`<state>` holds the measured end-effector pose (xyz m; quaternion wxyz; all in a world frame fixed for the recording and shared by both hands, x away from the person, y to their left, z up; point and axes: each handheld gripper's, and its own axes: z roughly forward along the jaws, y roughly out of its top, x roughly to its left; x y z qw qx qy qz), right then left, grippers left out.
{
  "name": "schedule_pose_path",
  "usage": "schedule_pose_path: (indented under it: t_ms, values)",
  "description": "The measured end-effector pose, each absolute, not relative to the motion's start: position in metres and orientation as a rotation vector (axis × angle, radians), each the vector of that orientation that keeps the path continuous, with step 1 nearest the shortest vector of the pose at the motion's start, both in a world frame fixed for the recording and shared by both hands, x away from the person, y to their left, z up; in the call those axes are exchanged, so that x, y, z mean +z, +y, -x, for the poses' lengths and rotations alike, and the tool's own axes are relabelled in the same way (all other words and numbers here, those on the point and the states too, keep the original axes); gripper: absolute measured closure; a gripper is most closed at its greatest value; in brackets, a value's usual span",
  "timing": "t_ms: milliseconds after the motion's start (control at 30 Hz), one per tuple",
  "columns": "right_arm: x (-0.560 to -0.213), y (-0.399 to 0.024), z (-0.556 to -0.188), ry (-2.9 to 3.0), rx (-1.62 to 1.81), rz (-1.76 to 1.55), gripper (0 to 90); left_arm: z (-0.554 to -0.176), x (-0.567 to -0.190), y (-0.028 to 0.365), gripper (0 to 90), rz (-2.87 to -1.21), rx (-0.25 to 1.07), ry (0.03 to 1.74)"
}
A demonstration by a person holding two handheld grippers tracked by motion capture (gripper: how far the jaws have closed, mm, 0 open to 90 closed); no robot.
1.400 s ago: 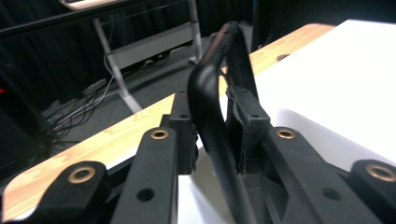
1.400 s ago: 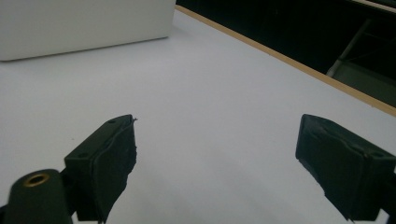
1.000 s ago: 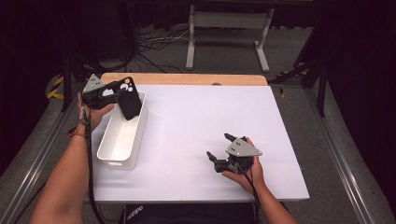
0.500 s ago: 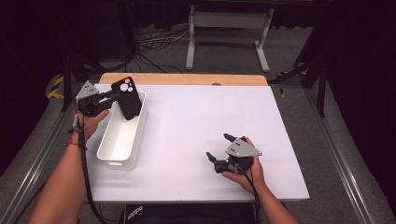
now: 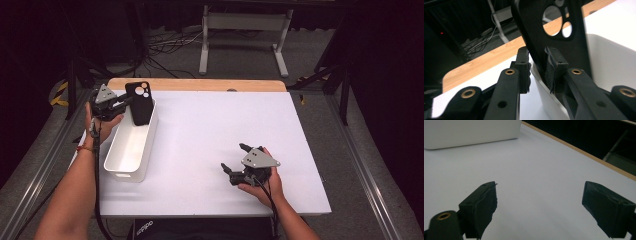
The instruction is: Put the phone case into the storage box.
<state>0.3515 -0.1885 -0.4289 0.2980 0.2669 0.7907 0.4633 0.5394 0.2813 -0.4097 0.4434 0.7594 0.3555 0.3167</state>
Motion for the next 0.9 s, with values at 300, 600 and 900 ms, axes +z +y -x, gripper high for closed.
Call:
schedule_pose_path:
  t_ms: [300,600,900]
  values:
    - [-0.428,-0.188,-0.350,2.105,1.225,-0.699,13.3,-0.535,-0.407,0.284,71.6,-1.833,0.765,0.896]
    - [-0.428,-0.187,-0.349,2.102,1.219,-0.676,13.3,-0.522,-0.395,0.284,73.0,-1.816,0.769,0.854]
    - [-0.428,-0.188,-0.348,2.104,1.220,-0.659,13.3,-0.513,-0.389,0.279,70.7,-1.820,0.779,0.832]
